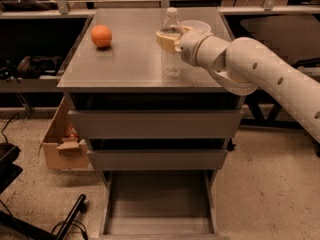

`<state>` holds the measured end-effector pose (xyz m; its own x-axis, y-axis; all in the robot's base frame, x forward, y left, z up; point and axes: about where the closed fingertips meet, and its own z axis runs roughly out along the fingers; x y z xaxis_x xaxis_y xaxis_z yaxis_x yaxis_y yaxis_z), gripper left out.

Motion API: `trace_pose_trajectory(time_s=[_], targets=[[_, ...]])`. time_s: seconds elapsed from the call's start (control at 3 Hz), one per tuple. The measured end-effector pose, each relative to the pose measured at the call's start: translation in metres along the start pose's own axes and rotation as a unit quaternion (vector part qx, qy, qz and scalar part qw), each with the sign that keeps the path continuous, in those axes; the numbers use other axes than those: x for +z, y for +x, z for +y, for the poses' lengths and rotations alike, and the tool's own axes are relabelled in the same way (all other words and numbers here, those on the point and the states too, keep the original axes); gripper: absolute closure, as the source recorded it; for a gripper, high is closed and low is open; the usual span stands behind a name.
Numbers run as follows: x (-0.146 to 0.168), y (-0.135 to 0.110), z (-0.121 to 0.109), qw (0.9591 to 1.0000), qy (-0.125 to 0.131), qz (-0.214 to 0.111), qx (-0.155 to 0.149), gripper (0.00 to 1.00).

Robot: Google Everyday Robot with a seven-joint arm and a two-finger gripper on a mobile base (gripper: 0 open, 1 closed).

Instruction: Pick water bottle from bottom drawer and place on counter

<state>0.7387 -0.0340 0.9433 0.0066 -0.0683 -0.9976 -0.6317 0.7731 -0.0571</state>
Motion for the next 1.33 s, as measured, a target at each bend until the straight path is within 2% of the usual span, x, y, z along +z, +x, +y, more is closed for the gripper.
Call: trace_pose_trajectory(time_s=[0.33, 0.67, 1.33], targets=[[0.0037, 0.0111, -0.0043, 0.9999, -0.009, -0.005, 0.002, 1.00], [0.0035, 0.0064, -0.0046, 0.9999, -0.009, -0.005, 0.002, 0.82], [0.0036, 0.0063, -0.0045, 0.9999, -0.009, -0.005, 0.002, 0.36]])
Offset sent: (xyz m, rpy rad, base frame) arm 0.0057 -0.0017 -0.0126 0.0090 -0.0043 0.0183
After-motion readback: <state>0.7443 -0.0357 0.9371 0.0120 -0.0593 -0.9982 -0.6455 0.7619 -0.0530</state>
